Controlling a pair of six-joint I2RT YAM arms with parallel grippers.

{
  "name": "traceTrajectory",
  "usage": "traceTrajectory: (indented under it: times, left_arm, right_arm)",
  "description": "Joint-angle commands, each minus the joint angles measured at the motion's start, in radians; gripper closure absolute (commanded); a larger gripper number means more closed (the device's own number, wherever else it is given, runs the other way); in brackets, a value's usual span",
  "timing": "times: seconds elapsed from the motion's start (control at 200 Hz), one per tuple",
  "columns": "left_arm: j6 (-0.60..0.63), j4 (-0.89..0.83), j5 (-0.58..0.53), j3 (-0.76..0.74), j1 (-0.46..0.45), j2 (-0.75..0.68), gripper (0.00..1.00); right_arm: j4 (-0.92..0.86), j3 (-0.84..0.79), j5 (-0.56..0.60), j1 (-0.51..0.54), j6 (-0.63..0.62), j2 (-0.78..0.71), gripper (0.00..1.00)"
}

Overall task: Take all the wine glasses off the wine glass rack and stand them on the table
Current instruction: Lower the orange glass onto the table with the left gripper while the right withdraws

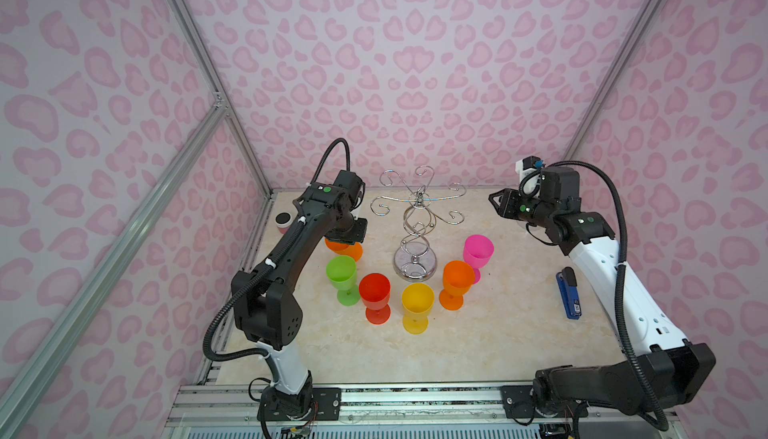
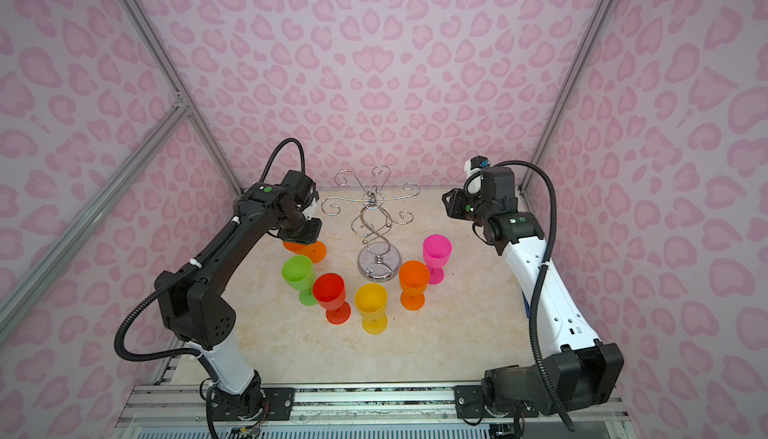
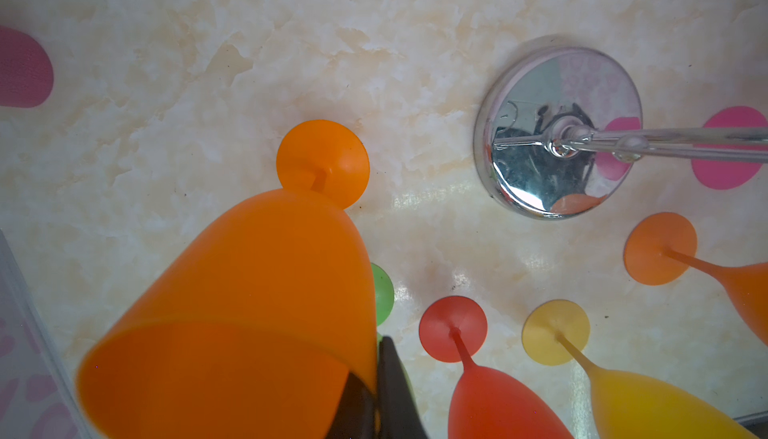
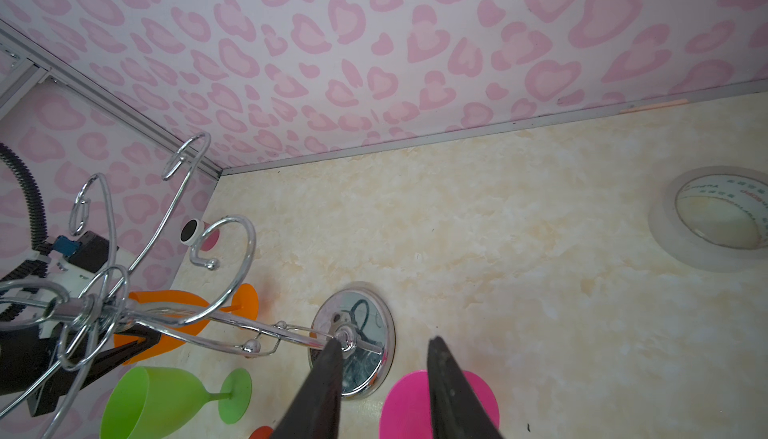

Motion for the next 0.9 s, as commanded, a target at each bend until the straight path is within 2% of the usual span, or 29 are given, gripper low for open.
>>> traceTrajectory:
  times: [0.0, 0.715, 0.895]
  left_arm:
    - [0.017, -0.039, -0.024, 0.033, -0.011, 0.026, 0.98]
    - [0.022, -0.06, -0.027, 0.055, -0.037, 0.1, 0.98]
    - [0.022, -0.04, 0.005, 0.054, -0.038, 0.106, 0.96]
  right_arm:
    - [0.007, -0.01, -0.008, 0.0, -0.004, 0.008, 0.65]
    - [0.009, -0.016, -0.014, -0.008, -0.001, 0.012, 0.65]
    - [0.005, -0.015, -0.014, -0.008, -0.002, 0.009, 0.65]
